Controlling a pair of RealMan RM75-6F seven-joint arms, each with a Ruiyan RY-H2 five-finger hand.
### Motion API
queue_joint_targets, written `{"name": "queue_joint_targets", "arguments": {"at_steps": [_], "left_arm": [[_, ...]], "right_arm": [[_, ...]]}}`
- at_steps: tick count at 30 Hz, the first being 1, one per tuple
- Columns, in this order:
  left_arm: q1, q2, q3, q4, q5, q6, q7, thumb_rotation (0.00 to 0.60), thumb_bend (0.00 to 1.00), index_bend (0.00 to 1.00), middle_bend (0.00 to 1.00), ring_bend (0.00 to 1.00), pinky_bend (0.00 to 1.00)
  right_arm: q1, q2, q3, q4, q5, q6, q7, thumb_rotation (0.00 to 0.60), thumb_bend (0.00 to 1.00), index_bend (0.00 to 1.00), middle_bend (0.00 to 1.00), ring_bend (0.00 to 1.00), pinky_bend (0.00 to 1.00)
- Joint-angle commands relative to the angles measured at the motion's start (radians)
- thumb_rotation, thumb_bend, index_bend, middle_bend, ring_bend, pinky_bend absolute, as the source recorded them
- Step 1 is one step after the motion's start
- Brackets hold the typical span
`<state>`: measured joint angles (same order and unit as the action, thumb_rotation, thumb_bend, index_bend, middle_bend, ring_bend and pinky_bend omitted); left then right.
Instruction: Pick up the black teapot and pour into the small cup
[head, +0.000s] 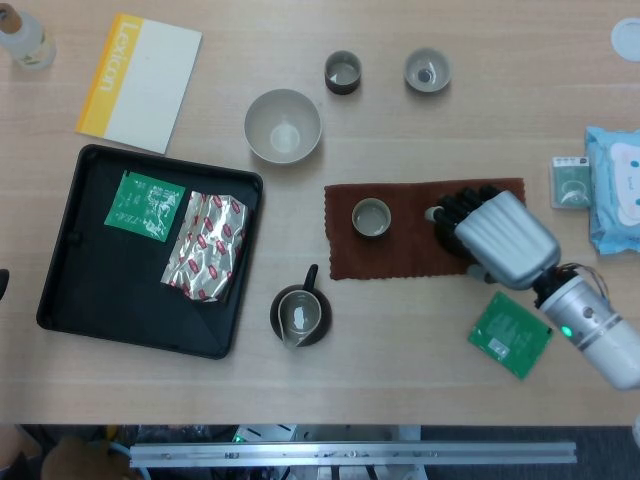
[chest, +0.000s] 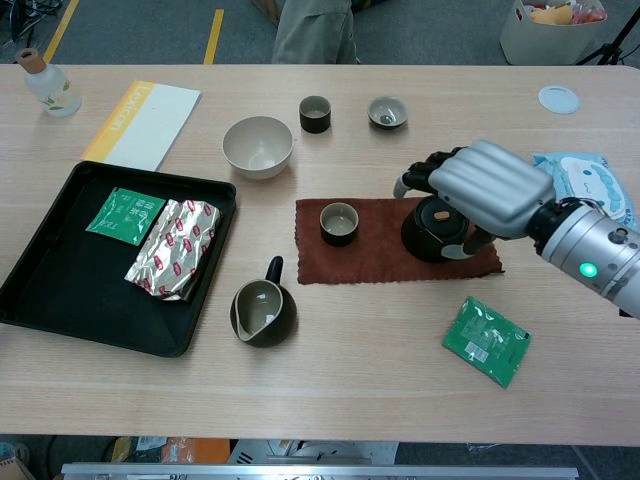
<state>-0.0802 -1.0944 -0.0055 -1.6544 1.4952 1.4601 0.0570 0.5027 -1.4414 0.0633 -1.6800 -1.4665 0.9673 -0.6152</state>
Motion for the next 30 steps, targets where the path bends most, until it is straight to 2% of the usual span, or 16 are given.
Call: {"name": "queue_joint_targets", "arguments": {"at_steps": [1,15,30], "left_arm": [[0.001,-0.002,0.002,0.004,0.0,-0.001,-0.005,0.6,0.29,0.11,0.15,0.16,0.17],[-0.006,-0.011,0.007,0.012,0.012,-0.017,-0.022,0.6,0.29,0.11,0.15,0.16,0.17],[-0.01,-0.015,0.01,0.003,0.017,-0.025,-0.01,0.6,0.29,0.11,0.15,0.16,0.17]], "right_arm": [[0.01,-0.031,0.001,0.03,0.025,0.0,-0.03,0.6,0.0,0.28,0.29,0.27,0.4],[0.016,-0.103,-0.027,0.135,0.103,-0.001,-0.052,0.6,0.0,0.28,0.28,0.27,0.4],[0.007,-0.063,-0.028,0.192,0.14,0.032,-0.005,0.6,0.0,0.28,0.28,0.27,0.4]]}}
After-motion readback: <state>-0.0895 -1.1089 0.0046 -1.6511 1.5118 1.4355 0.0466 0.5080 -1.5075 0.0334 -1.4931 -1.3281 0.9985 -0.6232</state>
